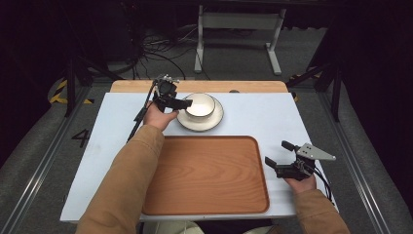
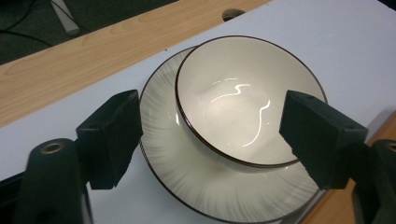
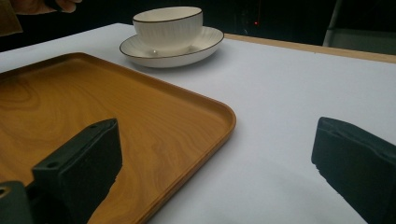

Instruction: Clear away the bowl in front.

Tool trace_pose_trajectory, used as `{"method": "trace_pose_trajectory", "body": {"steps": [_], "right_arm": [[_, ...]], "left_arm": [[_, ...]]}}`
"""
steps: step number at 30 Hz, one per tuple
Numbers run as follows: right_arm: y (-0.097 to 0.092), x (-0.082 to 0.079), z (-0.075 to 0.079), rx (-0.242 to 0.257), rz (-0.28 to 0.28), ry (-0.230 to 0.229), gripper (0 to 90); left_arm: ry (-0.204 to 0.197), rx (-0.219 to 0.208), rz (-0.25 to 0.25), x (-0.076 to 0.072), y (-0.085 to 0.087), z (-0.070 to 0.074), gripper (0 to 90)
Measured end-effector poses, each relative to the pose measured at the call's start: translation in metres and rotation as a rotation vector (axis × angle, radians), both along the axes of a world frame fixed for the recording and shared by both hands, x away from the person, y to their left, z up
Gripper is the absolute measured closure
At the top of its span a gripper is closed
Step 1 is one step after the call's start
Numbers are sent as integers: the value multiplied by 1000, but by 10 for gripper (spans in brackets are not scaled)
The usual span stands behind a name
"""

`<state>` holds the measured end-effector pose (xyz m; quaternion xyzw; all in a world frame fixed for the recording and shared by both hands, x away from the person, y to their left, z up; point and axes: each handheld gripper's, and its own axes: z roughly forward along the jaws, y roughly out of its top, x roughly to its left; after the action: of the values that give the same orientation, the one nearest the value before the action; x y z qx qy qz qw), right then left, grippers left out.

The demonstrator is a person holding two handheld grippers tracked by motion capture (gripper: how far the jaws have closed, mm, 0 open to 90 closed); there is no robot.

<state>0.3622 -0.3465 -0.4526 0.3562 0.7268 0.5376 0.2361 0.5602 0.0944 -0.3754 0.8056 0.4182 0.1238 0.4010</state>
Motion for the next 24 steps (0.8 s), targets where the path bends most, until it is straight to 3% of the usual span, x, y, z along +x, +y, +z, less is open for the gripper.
{"method": "trace_pose_trajectory", "body": {"steps": [8,17,24], "right_arm": [[0,0,0,-2,-9,2,23],[0,0,0,-3,-13,0,23],[0,0,0,-5,-16,0,23]], "left_arm": [[91,16,2,16,-8,-15,283],[136,31,6,24,-19,-24,352],[179,48,43,28,-23,-32,414]]}}
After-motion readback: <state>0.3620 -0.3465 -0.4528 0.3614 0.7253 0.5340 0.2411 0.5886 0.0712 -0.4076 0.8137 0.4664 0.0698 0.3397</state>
